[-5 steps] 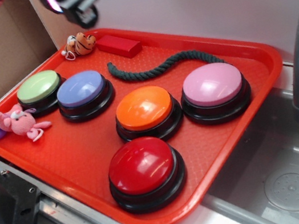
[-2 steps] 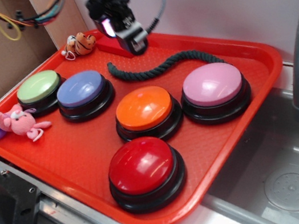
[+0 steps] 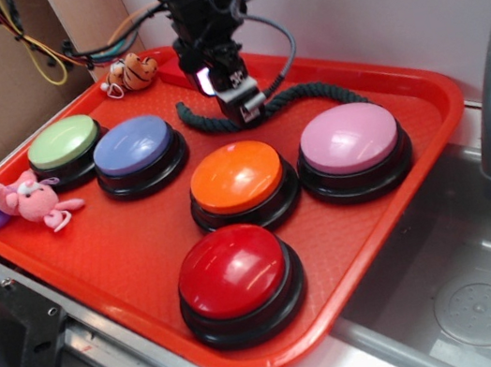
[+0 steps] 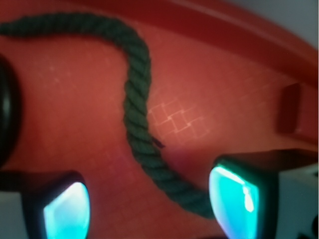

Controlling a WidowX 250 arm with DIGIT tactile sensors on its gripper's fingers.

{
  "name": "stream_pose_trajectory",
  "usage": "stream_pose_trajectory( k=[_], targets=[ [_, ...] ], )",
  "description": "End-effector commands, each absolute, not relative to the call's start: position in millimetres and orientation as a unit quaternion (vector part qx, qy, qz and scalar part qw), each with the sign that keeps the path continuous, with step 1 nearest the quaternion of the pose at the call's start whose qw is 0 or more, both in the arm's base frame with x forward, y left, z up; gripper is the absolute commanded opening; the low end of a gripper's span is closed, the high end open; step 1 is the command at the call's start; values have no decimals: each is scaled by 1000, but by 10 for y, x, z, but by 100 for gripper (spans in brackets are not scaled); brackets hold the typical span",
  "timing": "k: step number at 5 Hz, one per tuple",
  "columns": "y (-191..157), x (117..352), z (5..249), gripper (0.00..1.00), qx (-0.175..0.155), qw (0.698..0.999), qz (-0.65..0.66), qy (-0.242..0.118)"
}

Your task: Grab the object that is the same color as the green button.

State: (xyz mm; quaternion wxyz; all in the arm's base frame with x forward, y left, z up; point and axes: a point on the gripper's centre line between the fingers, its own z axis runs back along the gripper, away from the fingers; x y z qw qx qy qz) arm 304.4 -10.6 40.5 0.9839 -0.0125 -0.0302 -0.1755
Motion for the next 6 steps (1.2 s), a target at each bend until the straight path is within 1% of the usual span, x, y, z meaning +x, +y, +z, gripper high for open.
stream_pose_trajectory(
  k=[1, 2, 3, 4, 5, 6],
  targets=[
    [-98, 3240, 361, 100, -19, 982, -181, -48],
    [-97, 3245, 326, 99, -24, 983, -175, -38],
    [-95, 3245, 294, 7, -11, 985, -168, -26],
    [-86, 3253, 276, 0, -11, 985, -169, -32],
    [-63, 3248, 288, 0, -13, 985, -170, -32],
    [-52, 3244, 292, 0, -7, 986, -165, -30]
  ],
)
